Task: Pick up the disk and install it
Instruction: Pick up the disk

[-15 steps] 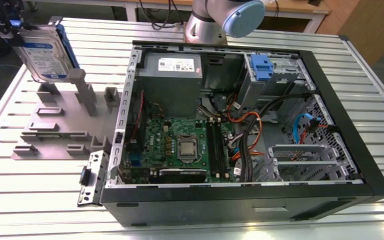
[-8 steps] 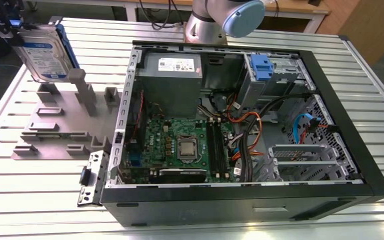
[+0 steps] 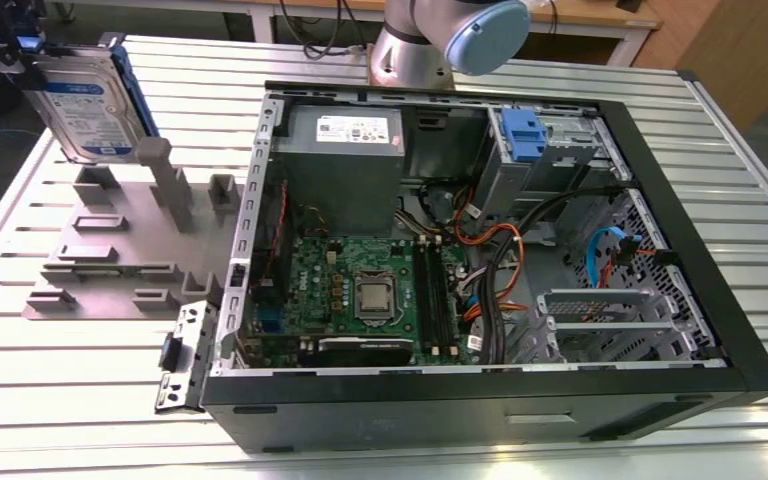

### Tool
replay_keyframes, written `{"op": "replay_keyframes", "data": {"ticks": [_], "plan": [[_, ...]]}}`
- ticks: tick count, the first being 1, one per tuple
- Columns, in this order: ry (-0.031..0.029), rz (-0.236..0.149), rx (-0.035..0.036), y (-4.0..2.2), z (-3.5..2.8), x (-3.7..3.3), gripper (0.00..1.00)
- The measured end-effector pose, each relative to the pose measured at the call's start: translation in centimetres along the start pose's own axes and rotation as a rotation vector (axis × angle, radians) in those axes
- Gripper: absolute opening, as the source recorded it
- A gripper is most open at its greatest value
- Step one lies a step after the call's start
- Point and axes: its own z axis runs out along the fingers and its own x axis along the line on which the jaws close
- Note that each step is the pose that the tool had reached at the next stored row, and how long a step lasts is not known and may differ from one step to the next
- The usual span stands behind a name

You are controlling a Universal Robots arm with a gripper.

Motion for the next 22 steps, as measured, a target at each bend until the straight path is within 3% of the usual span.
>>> {"op": "replay_keyframes", "data": {"ticks": [22], "plan": [[0.0004,0.0,-0.0001,0.01,-1.33,-0.04,0.36]]}}
